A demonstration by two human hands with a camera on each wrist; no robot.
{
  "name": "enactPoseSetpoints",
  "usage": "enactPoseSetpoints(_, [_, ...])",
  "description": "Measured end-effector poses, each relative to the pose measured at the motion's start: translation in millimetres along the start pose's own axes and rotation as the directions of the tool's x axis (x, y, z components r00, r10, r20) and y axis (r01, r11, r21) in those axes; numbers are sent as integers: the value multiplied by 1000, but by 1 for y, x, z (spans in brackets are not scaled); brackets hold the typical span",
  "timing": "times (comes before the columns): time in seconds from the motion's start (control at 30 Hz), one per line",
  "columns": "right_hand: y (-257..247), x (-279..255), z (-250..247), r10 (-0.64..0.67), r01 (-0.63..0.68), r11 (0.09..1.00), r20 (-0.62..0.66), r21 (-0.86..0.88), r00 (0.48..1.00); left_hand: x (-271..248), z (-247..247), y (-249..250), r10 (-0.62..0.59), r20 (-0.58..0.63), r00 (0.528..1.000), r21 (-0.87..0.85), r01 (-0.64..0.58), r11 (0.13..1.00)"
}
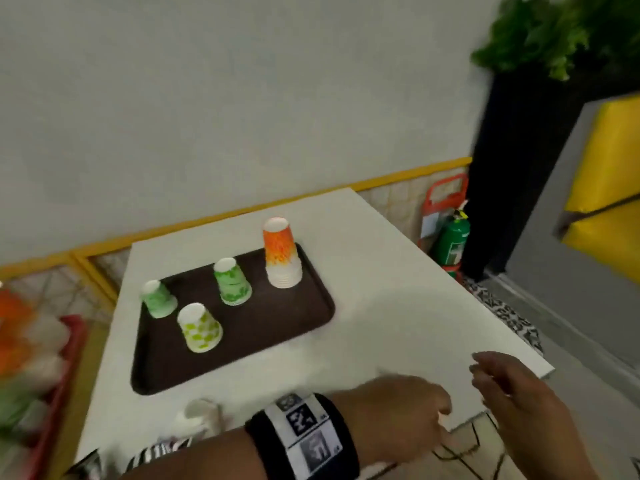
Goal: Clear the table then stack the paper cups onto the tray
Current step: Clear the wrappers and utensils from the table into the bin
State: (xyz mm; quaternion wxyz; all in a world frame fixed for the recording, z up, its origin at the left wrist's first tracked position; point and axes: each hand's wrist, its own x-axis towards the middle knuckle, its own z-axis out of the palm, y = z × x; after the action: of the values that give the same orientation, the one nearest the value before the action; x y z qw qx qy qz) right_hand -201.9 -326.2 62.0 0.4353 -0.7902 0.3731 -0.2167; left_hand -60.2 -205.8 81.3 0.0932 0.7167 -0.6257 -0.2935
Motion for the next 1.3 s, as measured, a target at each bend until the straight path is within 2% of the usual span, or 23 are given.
enactPoseSetpoints(0.07, [-42,14,33,-153,168,982,160,-85,975,-47,-25,-28,-114,-179,977,25,120,992])
enactPoseSetpoints(0.13, [-67,27,76,-260,331,931,354,-155,898,-96,-36,-60,-238,-335,912,-36,240,970])
enactPoseSetpoints(0.2, [-79,39,123,-302,499,832,557,-243,774,-143,-38,-88,-397,-431,810,-171,358,918])
enactPoseSetpoints(0.27, [-84,48,167,-255,617,726,715,-303,651,-187,-33,-109,-548,-479,686,-315,449,836])
enactPoseSetpoints(0.33, [-81,56,207,-212,699,646,807,-308,551,-228,-26,-122,-667,-485,565,-414,524,745])
enactPoseSetpoints(0.4, [-75,64,240,-184,786,526,858,-325,479,-264,-15,-136,-753,-465,466,-466,594,655])
enactPoseSetpoints(0.47, [-72,68,264,-182,835,413,866,-363,466,-293,0,-146,-835,-413,364,-544,636,547])
enactPoseSetpoints(0.57, [-73,64,286,-263,842,360,822,-401,505,-318,27,-157,-913,-326,246,-599,694,400])
enactPoseSetpoints(0.7, [-68,52,292,-403,854,298,755,-427,518,-327,61,-169,-968,-159,194,-630,735,251])
enactPoseSetpoints(0.77, [-64,47,292,-420,849,269,737,-455,529,-325,75,-172,-982,-78,170,-648,741,179])
enactPoseSetpoints(0.9, [-56,41,288,-366,808,337,724,-483,585,-308,98,-176,-991,-4,134,-678,728,102])
enactPoseSetpoints(1.0, [-51,41,284,-354,798,371,722,-475,594,-289,107,-178,-992,-21,127,-656,747,109])
enactPoseSetpoints(1.1, [-55,43,281,-342,794,336,720,-506,604,-270,106,-177,-988,-78,131,-649,745,150])
enactPoseSetpoints(1.2, [-61,47,281,-367,788,354,701,-503,612,-249,104,-175,-977,-115,177,-608,765,210])
enactPoseSetpoints(1.3, [-58,48,281,-332,751,391,679,-533,655,-228,102,-173,-962,-147,231,-612,743,272])
